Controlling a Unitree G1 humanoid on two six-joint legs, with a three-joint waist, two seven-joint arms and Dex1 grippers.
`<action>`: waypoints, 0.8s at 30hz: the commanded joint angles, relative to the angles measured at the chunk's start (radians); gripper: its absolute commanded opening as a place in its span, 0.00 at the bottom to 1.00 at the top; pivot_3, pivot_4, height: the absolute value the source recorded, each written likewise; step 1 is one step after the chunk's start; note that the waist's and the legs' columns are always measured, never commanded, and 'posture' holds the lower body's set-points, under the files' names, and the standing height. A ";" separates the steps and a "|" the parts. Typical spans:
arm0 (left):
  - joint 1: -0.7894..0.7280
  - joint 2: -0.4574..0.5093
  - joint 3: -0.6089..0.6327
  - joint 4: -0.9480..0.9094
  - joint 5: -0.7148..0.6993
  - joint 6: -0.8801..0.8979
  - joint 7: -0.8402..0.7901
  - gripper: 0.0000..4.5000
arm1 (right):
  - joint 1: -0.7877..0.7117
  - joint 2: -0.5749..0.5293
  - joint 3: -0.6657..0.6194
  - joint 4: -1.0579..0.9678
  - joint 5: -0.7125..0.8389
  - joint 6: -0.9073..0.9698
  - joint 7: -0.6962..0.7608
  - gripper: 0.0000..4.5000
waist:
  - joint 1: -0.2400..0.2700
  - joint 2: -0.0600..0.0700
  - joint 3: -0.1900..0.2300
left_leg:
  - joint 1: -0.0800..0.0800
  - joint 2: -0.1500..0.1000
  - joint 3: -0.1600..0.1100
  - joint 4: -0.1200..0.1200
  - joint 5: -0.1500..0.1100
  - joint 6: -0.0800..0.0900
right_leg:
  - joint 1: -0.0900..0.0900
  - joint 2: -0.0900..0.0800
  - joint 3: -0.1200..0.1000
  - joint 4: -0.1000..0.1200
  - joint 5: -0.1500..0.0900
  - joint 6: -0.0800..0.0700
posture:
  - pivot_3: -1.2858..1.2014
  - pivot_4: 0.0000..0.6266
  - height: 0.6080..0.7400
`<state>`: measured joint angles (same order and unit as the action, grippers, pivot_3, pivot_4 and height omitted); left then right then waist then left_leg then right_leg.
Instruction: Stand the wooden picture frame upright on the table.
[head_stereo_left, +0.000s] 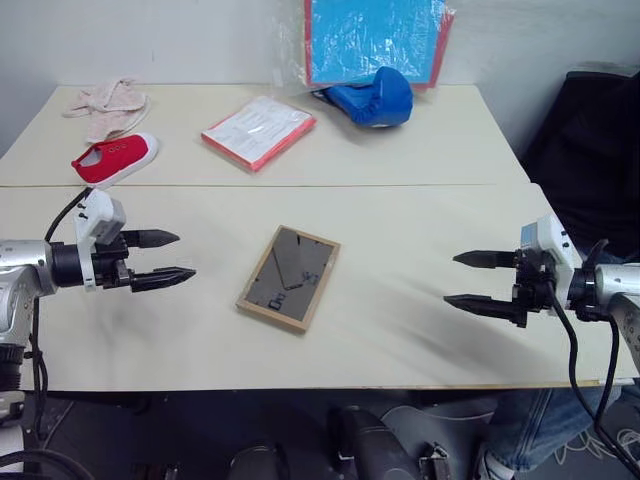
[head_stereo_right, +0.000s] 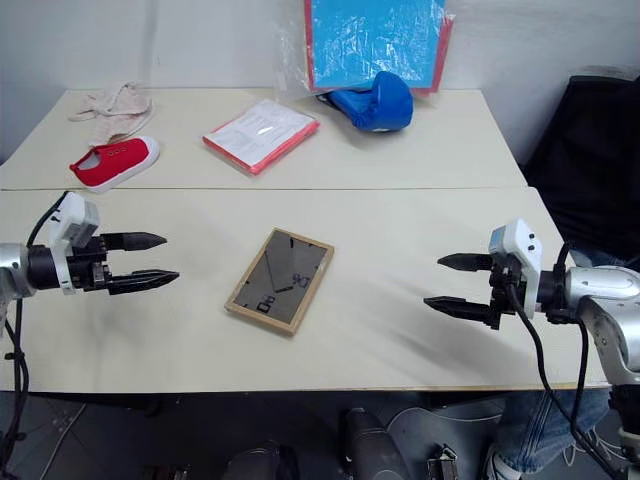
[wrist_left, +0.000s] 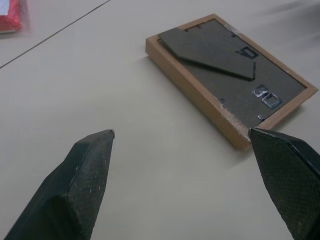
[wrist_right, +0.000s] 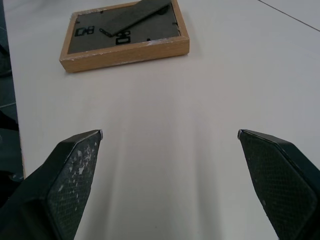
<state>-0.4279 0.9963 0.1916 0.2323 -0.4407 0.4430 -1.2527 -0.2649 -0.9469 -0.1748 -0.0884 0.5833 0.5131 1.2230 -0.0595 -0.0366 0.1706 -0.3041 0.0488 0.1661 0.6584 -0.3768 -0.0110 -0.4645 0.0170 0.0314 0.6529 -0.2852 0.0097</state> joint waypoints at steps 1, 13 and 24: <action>-0.013 0.007 -0.012 0.018 0.025 -0.040 -0.018 1.00 | -0.007 -0.005 -0.039 -0.031 0.023 0.011 -0.008 1.00 | 0.000 0.000 0.000 | 0.000 0.000 0.000 0.000 0.000 0.000 | 0.000 0.000 0.000 0.000 0.000 0.000 | 0.52 0.24 1.00; -0.118 -0.081 -0.189 0.184 0.220 -0.285 -0.022 0.87 | -0.065 0.069 0.064 -0.062 -0.061 -0.008 -0.130 0.87 | 0.002 0.000 0.000 | 0.000 0.000 0.000 0.003 0.000 0.000 | 0.000 0.000 0.000 0.001 0.000 0.000 | 0.52 0.24 1.00; -0.279 -0.260 -0.338 0.327 0.330 -0.391 -0.070 0.10 | -0.326 0.325 0.412 0.166 -0.354 -0.178 -0.174 0.02 | -0.005 0.000 0.000 | -0.003 0.000 0.003 0.005 0.000 0.000 | -0.003 0.000 0.001 0.004 0.000 0.001 | 0.52 0.24 1.00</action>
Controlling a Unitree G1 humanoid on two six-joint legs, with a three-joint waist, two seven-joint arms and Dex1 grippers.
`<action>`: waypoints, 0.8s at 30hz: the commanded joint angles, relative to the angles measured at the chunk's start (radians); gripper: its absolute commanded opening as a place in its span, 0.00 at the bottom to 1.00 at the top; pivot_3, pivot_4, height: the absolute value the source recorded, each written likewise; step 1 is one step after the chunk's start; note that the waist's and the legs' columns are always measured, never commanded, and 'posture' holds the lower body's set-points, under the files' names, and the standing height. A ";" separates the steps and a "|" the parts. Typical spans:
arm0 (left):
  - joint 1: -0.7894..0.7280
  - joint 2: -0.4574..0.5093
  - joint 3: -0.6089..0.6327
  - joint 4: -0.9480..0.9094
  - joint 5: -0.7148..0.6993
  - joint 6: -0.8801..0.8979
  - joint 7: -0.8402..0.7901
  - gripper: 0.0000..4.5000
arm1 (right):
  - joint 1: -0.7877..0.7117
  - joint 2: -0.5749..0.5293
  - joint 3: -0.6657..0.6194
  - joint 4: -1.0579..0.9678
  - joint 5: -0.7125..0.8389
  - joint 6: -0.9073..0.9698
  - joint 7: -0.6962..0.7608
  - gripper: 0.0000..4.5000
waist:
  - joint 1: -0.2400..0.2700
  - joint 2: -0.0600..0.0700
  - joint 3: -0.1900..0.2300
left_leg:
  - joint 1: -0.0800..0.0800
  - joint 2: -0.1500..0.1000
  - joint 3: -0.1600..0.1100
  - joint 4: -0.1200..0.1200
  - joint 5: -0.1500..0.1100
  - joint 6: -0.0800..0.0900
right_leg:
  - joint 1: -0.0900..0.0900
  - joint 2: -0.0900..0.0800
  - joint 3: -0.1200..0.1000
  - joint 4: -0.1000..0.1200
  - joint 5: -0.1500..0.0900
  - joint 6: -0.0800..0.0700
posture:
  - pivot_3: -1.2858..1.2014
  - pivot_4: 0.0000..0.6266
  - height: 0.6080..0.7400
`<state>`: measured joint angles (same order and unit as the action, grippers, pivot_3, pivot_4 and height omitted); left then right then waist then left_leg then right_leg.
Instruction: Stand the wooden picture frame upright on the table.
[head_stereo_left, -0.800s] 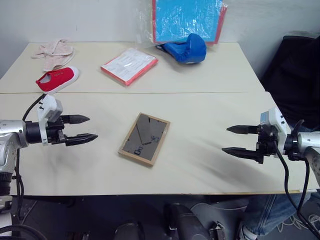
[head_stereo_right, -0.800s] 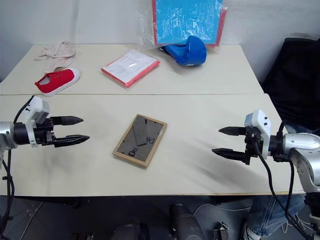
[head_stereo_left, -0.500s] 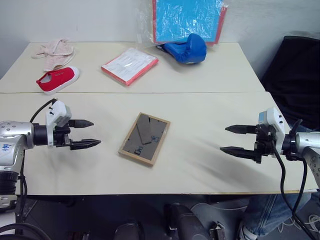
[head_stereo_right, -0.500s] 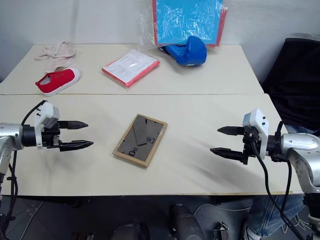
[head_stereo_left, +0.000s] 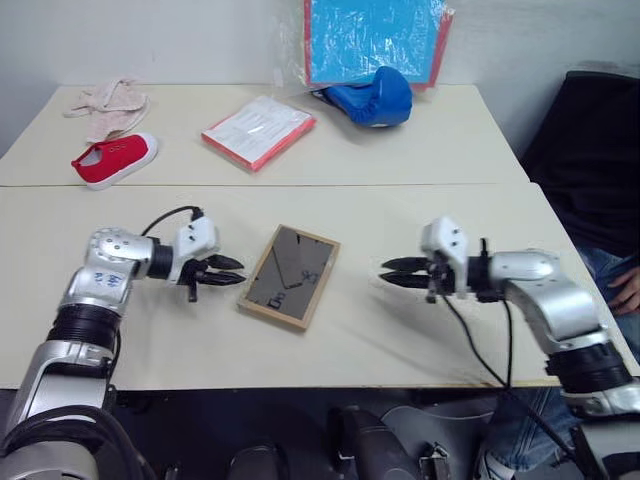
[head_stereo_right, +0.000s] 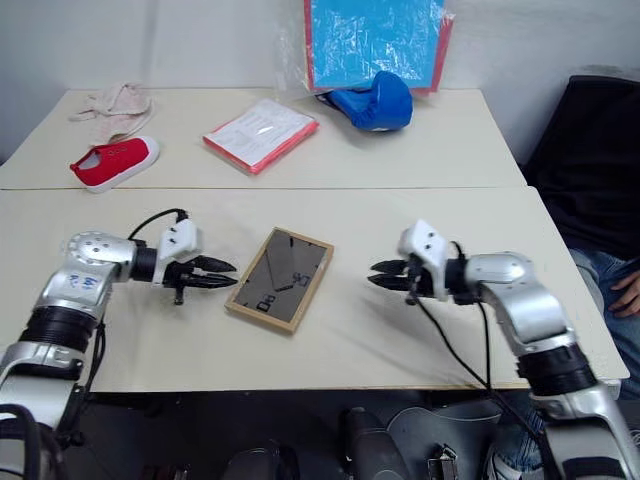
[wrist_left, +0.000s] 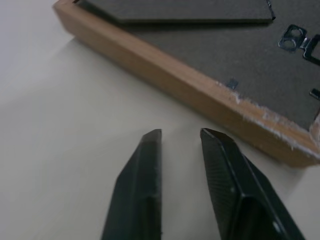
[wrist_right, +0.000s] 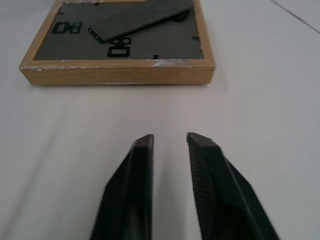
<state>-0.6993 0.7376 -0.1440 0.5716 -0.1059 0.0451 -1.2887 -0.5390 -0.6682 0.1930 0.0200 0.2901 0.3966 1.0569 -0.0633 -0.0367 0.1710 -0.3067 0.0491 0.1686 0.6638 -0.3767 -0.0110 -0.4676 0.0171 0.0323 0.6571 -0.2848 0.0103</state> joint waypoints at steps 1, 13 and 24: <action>-0.004 -0.006 -0.001 -0.020 -0.010 0.015 -0.039 0.03 | -0.064 0.062 0.054 0.077 -0.075 -0.074 -0.008 0.00 | -0.003 0.000 0.000 | -0.001 0.000 0.000 0.000 0.000 0.000 | -0.002 0.000 0.000 0.000 0.000 0.000 | 0.52 0.24 1.00; 0.231 -0.033 0.085 -0.447 -0.203 0.485 0.041 0.01 | -0.154 0.183 0.090 0.224 -0.175 -0.147 -0.040 0.00 | -0.024 0.000 0.000 | -0.014 0.000 -0.001 0.018 0.000 0.000 | -0.013 -0.002 0.000 0.016 0.000 0.000 | 0.52 0.24 1.00; 0.237 0.026 0.245 -0.503 -0.485 1.311 0.185 0.54 | -0.096 0.039 0.167 0.055 -0.266 -0.260 0.117 0.00 | -0.024 0.000 0.000 | -0.014 -0.001 -0.003 0.017 0.000 0.000 | -0.012 -0.002 -0.001 0.017 0.000 -0.001 | 0.52 0.24 1.00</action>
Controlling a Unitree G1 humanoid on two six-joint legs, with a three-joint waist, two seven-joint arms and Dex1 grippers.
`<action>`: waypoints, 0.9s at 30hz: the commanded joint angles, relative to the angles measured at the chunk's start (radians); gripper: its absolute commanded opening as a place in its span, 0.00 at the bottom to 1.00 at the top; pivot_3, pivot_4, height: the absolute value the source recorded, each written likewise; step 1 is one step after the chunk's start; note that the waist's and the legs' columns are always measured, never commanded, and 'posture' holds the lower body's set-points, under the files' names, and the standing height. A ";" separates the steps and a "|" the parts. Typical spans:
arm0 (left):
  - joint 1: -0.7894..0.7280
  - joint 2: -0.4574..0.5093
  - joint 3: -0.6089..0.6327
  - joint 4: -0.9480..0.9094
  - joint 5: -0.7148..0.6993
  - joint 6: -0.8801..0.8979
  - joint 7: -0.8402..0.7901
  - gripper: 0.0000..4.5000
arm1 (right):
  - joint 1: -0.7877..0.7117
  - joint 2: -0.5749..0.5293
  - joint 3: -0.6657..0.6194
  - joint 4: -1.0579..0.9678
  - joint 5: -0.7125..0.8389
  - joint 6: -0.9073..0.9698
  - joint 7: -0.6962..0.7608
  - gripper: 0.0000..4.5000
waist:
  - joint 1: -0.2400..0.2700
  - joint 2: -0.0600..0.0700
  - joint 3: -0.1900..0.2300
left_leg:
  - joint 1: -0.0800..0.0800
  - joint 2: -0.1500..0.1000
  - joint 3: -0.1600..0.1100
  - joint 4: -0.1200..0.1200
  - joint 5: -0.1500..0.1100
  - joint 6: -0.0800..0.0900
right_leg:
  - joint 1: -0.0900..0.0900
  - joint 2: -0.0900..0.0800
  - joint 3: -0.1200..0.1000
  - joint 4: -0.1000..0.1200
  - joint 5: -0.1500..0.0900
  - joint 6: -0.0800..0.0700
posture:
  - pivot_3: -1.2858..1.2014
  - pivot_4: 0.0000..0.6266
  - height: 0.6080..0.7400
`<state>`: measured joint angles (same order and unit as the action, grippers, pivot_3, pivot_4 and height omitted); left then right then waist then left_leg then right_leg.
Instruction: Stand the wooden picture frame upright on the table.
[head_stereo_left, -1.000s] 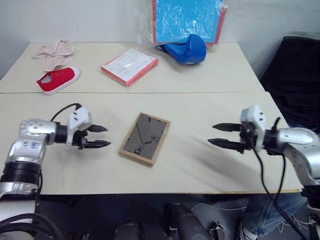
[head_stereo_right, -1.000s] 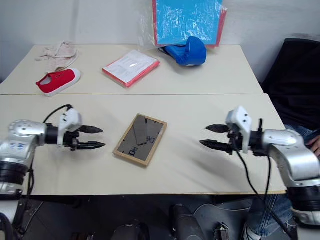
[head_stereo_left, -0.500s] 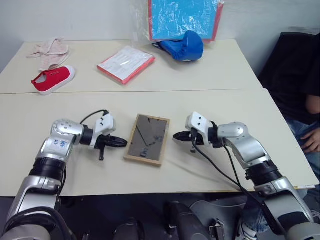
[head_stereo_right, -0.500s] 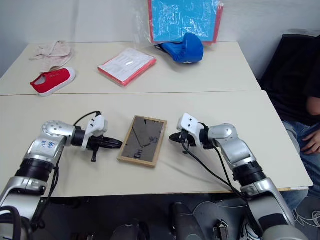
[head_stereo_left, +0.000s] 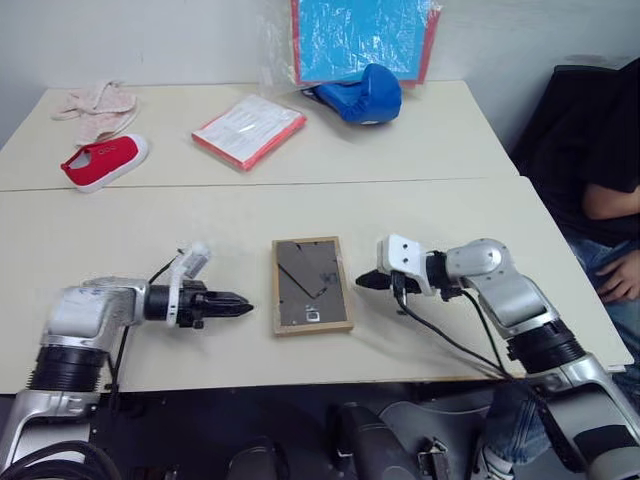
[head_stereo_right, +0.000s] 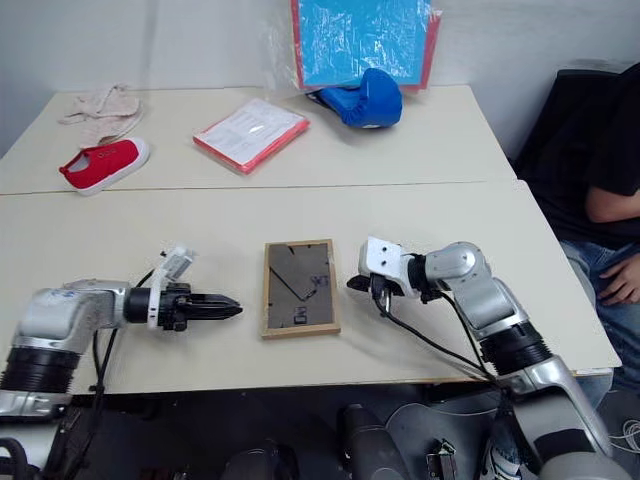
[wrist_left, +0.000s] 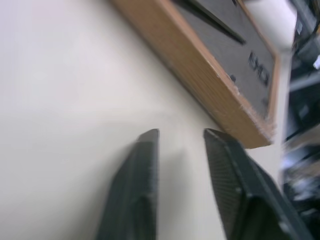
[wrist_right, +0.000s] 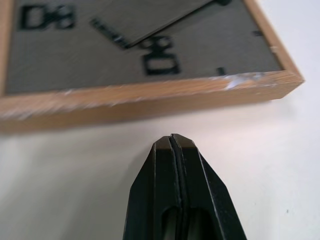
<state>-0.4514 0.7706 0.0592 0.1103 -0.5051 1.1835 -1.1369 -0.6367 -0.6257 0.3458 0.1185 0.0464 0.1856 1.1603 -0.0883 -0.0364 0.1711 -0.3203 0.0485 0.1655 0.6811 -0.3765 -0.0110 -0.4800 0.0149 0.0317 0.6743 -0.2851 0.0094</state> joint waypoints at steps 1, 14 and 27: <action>-0.007 -0.015 0.042 -0.058 -0.101 0.212 0.051 0.60 | -0.004 -0.002 0.025 -0.041 -0.042 -0.072 0.013 0.00 | 0.002 0.000 0.000 | 0.000 0.000 0.000 0.000 0.000 0.000 | 0.000 0.000 0.000 0.000 0.000 0.000 | 0.52 0.24 1.00; -0.039 -0.241 -0.019 -0.076 -0.128 0.367 0.291 1.00 | -0.036 0.087 0.084 -0.004 -0.166 -0.137 -0.039 0.00 | 0.022 0.003 -0.005 | 0.003 -0.002 -0.003 0.001 0.000 0.000 | 0.005 -0.002 -0.002 -0.001 0.000 0.000 | 0.52 0.24 1.00; -0.133 -0.324 0.100 -0.015 -0.173 0.364 0.368 0.59 | 0.015 0.063 0.045 -0.053 -0.165 -0.110 -0.047 0.00 | 0.040 0.006 -0.007 | 0.006 -0.002 -0.013 0.001 -0.001 0.001 | 0.016 -0.004 -0.013 -0.010 0.001 0.001 | 0.52 0.24 1.00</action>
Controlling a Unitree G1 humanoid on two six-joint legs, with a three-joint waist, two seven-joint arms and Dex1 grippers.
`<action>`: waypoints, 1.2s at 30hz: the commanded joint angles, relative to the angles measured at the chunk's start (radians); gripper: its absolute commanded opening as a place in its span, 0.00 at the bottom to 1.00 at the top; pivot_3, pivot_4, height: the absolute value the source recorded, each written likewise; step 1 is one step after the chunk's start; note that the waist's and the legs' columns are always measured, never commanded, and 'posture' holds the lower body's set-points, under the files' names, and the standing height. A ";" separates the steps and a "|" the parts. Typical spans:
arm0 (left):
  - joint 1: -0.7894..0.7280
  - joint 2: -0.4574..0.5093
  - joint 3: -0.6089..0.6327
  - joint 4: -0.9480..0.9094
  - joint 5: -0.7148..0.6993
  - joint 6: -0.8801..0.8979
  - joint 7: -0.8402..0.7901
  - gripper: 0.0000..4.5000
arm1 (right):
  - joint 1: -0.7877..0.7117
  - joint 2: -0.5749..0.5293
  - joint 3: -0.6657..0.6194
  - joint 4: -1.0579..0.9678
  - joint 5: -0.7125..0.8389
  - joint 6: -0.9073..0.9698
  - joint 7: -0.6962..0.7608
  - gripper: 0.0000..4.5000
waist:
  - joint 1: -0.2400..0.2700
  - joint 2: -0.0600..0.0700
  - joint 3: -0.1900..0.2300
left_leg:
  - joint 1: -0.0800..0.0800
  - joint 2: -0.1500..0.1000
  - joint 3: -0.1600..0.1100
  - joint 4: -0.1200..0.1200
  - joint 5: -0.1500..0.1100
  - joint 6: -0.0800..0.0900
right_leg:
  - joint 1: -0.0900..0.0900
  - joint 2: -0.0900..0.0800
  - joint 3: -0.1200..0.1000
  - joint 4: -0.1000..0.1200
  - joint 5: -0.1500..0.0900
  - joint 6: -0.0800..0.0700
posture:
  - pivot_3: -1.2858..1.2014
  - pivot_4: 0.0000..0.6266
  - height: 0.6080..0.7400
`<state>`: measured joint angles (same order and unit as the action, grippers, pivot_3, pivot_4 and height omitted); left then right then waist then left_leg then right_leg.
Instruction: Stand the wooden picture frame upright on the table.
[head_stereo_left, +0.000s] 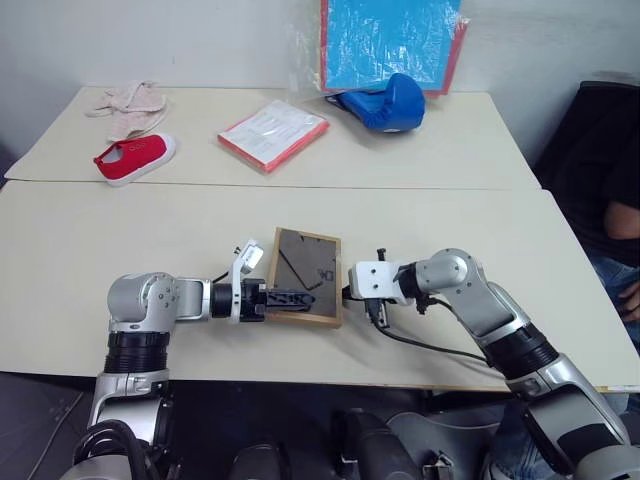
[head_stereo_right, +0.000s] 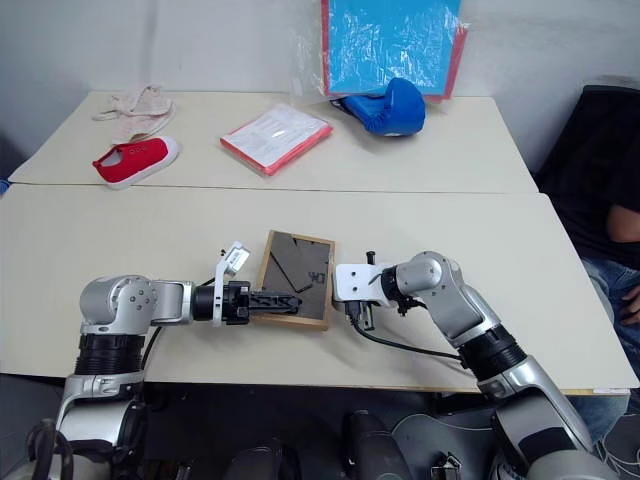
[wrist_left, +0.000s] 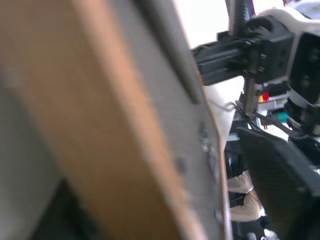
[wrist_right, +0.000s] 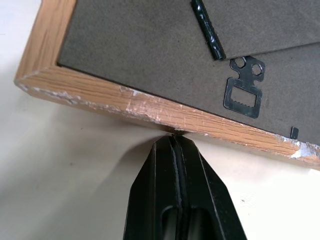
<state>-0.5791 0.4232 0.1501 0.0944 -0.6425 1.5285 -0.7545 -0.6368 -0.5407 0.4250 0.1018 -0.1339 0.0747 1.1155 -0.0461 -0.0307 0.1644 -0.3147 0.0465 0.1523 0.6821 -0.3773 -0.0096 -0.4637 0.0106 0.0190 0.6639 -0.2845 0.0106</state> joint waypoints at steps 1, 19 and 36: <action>-0.005 0.035 0.012 -0.003 -0.043 0.020 -0.021 0.52 | 0.019 -0.027 -0.040 -0.040 0.019 0.004 -0.004 0.00 | -0.004 0.000 0.000 | -0.001 0.000 -0.001 0.000 0.000 0.000 | 0.000 0.000 -0.001 0.000 0.000 0.000 | 0.52 0.24 1.00; -0.023 0.172 -0.030 -0.177 -0.168 -0.121 -0.139 0.24 | -0.234 0.083 -0.312 -0.220 0.591 0.851 -0.045 1.00 | -0.012 0.001 0.003 | -0.006 0.001 -0.011 0.000 0.002 -0.004 | -0.001 -0.002 -0.011 -0.001 -0.002 -0.003 | 0.52 0.24 1.00; -0.027 0.208 -0.067 -0.113 -0.150 -0.217 -0.139 0.24 | -0.213 0.003 -0.284 -0.356 0.633 0.815 -0.074 1.00 | -0.010 0.001 0.003 | -0.009 0.000 -0.015 0.000 0.002 -0.003 | -0.001 -0.004 -0.014 -0.002 -0.002 -0.003 | 0.52 0.24 1.00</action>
<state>-0.5838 0.6147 0.0656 0.0002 -0.7771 1.3288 -0.8694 -0.8646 -0.5086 0.1756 -0.2303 0.5238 0.9239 1.0572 -0.0558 -0.0294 0.1677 -0.3233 0.0467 0.1376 0.6820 -0.3756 -0.0126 -0.4650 0.0070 0.0050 0.6612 -0.2864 0.0072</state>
